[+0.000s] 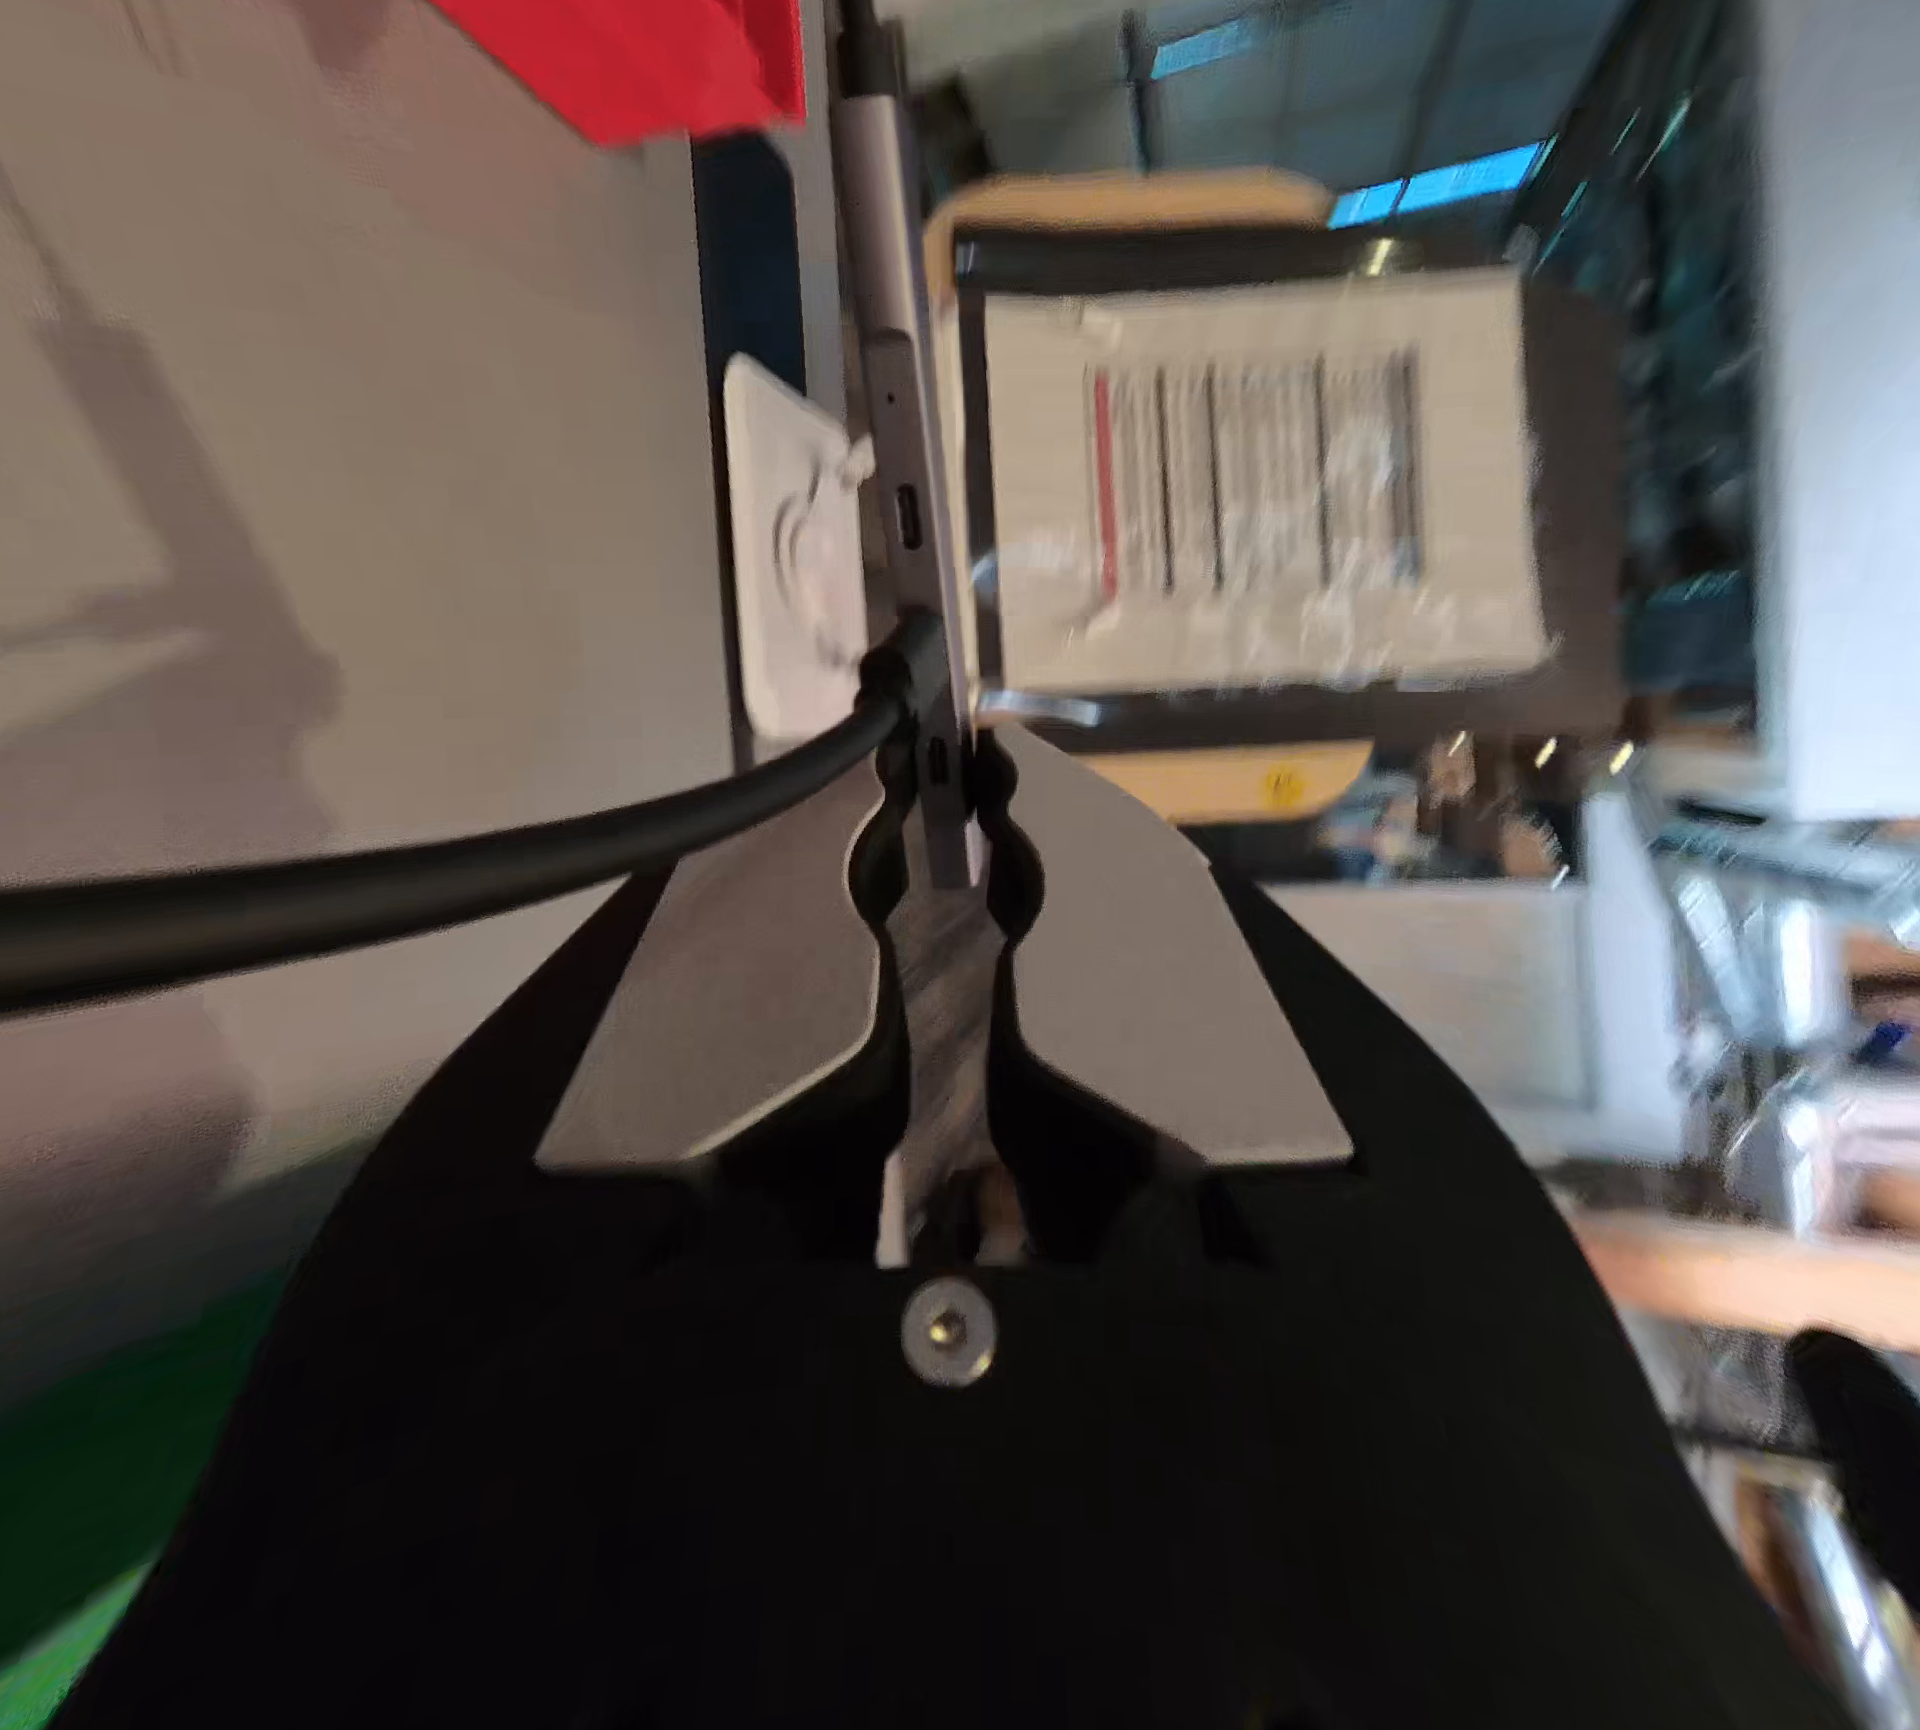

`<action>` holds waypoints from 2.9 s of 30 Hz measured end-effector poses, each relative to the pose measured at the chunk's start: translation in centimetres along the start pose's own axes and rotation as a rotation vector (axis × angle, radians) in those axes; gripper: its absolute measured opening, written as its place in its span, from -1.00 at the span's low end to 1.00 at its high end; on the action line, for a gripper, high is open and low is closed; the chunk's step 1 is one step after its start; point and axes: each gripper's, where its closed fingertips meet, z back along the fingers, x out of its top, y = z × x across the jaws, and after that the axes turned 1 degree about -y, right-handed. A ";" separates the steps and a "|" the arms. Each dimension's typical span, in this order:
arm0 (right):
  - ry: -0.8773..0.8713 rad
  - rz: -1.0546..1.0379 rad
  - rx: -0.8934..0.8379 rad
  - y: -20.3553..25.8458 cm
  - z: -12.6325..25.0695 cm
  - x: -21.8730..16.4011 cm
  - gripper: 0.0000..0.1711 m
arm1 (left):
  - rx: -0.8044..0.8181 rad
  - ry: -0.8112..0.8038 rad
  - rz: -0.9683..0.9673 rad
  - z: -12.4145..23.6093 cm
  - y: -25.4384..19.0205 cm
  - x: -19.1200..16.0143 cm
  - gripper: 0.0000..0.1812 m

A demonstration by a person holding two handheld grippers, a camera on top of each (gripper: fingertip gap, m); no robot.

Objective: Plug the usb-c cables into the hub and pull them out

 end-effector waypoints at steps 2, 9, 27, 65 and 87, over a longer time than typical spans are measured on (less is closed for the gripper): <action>0.140 -0.119 0.024 -0.7 1.3 -3.4 -0.87 | 0.075 -0.025 -0.096 1.2 -1.4 1.2 -0.68; 0.485 -0.666 -0.103 -3.3 9.2 -14.5 -0.86 | 0.127 0.088 -0.110 1.4 -2.7 -0.1 -0.68; 1.066 -1.182 0.470 5.3 15.9 -25.3 -0.85 | -0.005 0.311 0.092 -4.2 -1.2 -5.9 -0.71; 1.172 -1.407 1.094 9.0 10.3 -23.2 -0.87 | -0.079 0.389 0.104 -5.6 -2.9 -7.3 -0.71; 1.464 -0.992 1.172 5.1 10.3 -25.1 -0.85 | -0.075 0.430 0.118 -5.9 -2.8 -8.4 -0.71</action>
